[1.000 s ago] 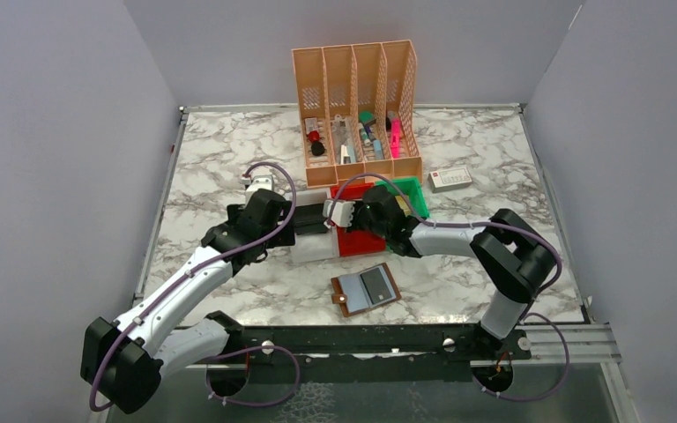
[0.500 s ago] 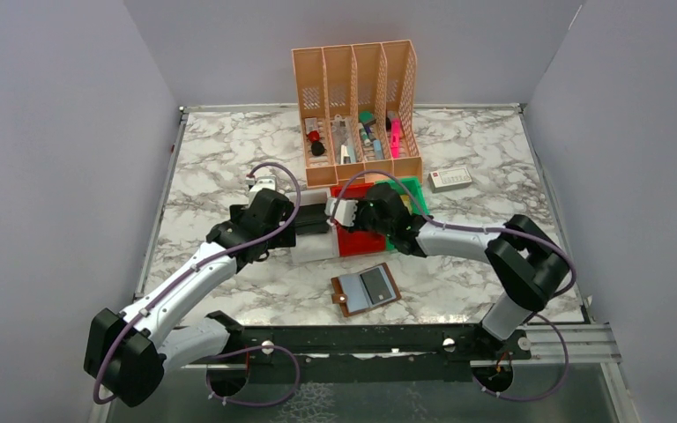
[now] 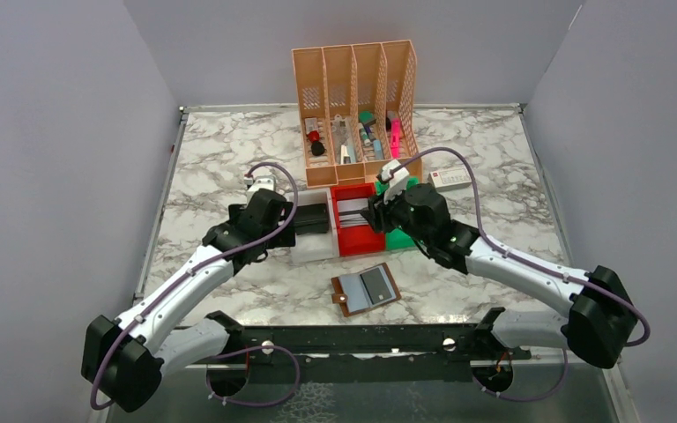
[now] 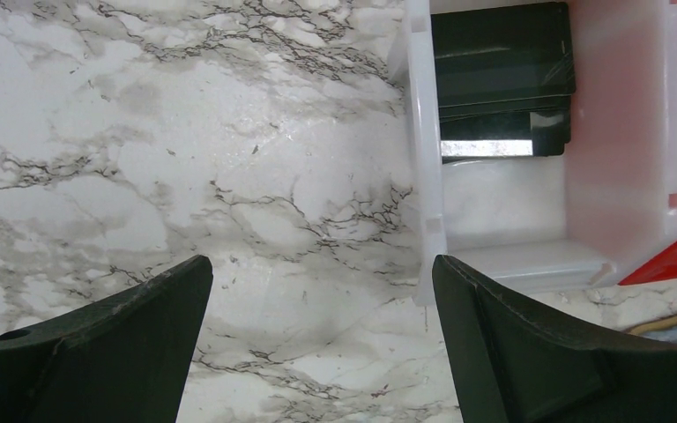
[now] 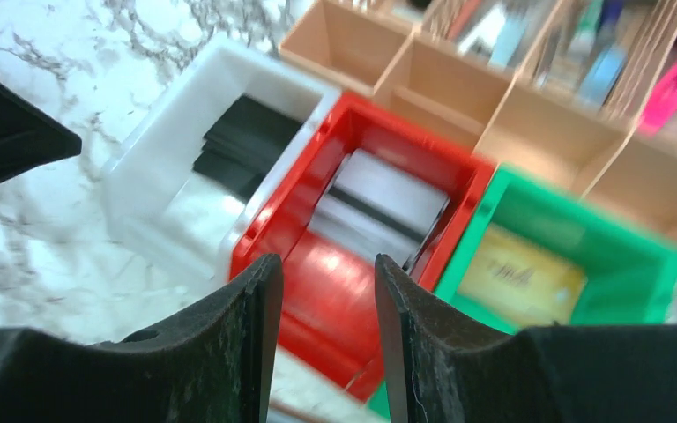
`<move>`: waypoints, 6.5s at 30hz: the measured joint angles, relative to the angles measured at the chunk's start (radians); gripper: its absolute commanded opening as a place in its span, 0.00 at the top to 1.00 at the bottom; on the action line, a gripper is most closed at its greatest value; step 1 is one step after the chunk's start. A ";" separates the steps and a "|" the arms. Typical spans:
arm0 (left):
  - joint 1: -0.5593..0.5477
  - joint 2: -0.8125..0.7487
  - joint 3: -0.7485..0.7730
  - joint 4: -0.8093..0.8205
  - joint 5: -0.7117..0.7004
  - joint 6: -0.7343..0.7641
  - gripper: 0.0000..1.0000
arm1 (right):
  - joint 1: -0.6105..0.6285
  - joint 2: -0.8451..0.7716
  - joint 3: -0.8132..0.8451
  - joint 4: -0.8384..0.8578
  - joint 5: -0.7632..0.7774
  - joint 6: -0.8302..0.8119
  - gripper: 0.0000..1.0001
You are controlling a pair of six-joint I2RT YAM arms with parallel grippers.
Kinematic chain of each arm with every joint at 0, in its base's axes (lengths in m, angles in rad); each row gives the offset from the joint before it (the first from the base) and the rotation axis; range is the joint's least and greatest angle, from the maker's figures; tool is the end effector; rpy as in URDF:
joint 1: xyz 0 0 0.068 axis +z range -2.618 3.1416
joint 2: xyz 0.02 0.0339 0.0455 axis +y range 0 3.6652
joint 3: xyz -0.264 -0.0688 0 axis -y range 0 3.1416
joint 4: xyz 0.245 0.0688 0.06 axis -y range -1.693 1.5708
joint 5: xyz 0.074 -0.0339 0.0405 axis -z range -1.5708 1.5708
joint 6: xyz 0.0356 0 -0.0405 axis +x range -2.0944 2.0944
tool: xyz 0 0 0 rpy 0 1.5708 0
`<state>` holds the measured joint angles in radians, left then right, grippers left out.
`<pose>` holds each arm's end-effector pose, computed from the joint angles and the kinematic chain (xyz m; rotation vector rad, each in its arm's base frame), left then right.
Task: Take the credit cards out of the card holder
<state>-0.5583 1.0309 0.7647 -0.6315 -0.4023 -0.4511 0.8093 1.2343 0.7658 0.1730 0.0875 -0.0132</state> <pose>0.1796 -0.0957 0.2499 -0.0418 2.3736 0.0221 0.1977 0.2029 0.2737 -0.6996 1.7575 0.4667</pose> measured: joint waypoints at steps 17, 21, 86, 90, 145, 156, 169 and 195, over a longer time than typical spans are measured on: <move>-0.175 0.030 0.019 0.241 0.551 -0.142 0.18 | 0.000 -0.042 -0.196 -0.332 -0.087 0.620 0.60; -0.327 0.130 0.025 0.293 0.562 -0.178 0.23 | 0.000 -0.042 -0.226 -0.341 -0.100 0.652 0.63; -0.504 0.350 -0.299 0.814 0.462 -0.590 0.57 | -0.006 0.005 -0.358 -0.172 -0.321 0.742 0.82; -0.504 0.345 -0.312 0.822 0.451 -0.603 0.65 | -0.006 -0.003 -0.366 -0.169 -0.336 0.748 0.82; -0.493 0.274 -0.316 0.707 0.377 -0.584 1.00 | -0.003 0.092 -0.321 -0.085 -0.387 0.763 0.71; -0.483 0.207 -0.316 0.637 0.346 -0.581 1.00 | -0.003 0.103 -0.315 -0.107 -0.355 0.766 0.73; -0.481 0.174 -0.319 0.608 0.328 -0.581 1.00 | -0.002 0.118 -0.272 -0.183 -0.306 0.726 0.87; -0.469 0.129 -0.324 0.540 0.297 -0.574 1.00 | 0.003 0.145 -0.250 -0.011 -0.487 0.722 0.63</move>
<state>-1.0275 1.1599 0.4408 -0.0917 -0.1051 -1.0248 0.8127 1.3792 0.5159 0.1616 -0.3996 0.7086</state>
